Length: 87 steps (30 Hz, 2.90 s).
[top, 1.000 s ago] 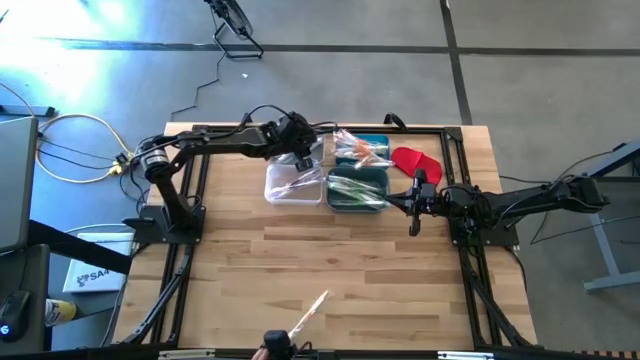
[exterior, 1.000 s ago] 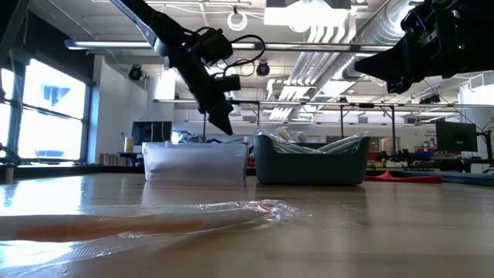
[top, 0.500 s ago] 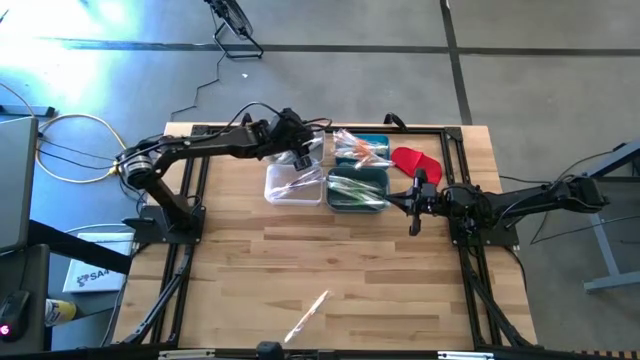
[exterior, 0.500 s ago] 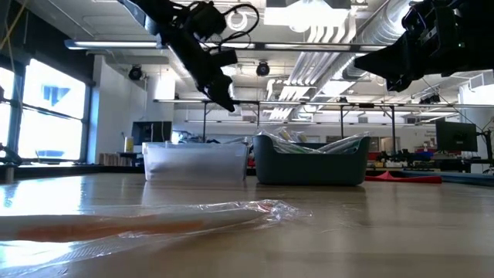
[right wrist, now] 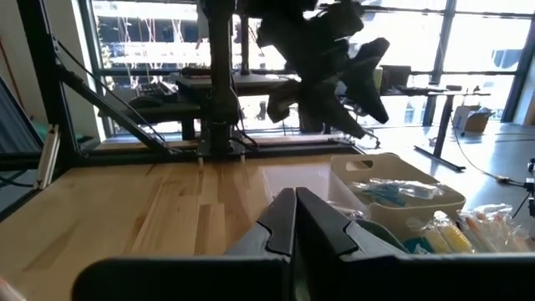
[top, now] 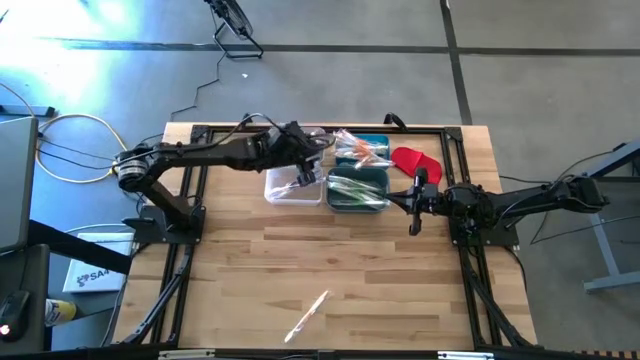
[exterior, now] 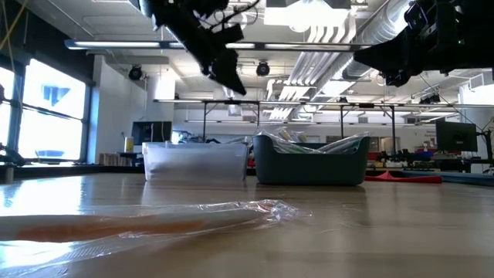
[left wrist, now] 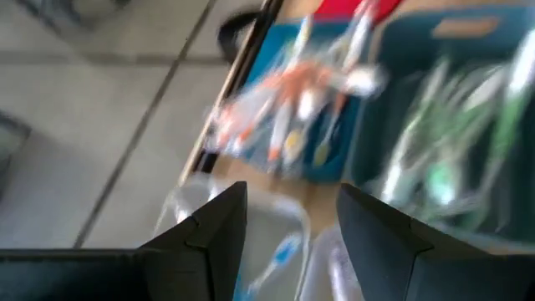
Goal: Pick & Place Toothbrushes
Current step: Put the orange toothbrush into the blue bin
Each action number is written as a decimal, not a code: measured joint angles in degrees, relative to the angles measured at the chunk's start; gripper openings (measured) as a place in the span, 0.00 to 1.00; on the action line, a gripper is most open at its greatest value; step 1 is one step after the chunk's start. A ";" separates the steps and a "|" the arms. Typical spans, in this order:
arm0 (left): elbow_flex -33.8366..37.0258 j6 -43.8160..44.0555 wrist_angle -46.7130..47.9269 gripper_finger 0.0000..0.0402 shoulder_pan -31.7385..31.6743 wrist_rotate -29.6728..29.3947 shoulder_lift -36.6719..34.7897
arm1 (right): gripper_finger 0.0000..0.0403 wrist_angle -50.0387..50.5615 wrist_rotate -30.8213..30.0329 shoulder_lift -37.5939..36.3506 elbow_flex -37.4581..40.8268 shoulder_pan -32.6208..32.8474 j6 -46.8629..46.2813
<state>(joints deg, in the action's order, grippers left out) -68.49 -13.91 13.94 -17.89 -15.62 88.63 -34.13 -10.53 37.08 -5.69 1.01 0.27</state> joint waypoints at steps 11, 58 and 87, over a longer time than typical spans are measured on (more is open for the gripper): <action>-3.97 9.79 9.50 0.45 10.35 0.01 -4.66 | 0.01 -0.74 0.05 -0.02 -0.02 0.00 0.00; -16.41 49.89 13.95 0.45 38.36 13.31 11.67 | 0.01 -0.68 0.24 0.00 -0.02 0.00 -2.08; -29.22 69.72 33.42 0.45 40.50 18.42 29.81 | 0.01 1.94 0.51 0.00 0.00 0.00 -5.14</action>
<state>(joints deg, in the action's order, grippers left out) -97.71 55.81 47.36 22.61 2.81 118.44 -32.19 -10.02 37.08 -5.69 1.02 -4.87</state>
